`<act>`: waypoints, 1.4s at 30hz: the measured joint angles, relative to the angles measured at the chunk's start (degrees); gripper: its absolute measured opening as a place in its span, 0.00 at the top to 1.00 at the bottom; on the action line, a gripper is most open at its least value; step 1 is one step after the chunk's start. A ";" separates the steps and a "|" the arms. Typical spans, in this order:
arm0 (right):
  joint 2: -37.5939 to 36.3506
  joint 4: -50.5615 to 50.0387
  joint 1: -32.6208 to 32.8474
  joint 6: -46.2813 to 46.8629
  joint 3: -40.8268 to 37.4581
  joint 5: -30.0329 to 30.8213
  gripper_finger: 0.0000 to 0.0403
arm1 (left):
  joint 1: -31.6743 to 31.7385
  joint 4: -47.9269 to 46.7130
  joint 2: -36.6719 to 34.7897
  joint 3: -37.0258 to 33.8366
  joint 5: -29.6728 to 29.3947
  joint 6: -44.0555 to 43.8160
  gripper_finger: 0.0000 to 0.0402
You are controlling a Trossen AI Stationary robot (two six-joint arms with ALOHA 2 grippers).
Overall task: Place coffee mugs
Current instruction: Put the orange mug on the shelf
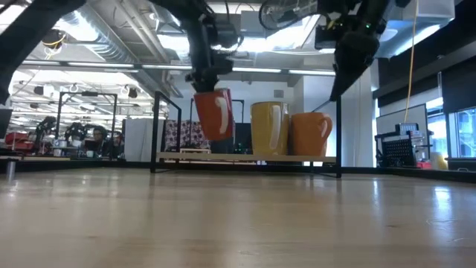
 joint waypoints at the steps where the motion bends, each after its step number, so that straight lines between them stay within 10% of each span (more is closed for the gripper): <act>1: 0.00 0.02 -0.24 0.02 -0.37 -0.03 0.76 | 0.40 0.09 0.71 0.00 0.90 0.06 0.95; 24: 0.00 2.65 -0.13 0.04 -0.64 -1.07 0.76 | 4.32 -0.49 12.53 10.49 8.04 -3.91 0.92; 42: 0.02 2.70 -0.13 1.22 -0.64 -1.55 0.76 | 4.08 2.77 12.58 10.38 7.91 -1.22 0.71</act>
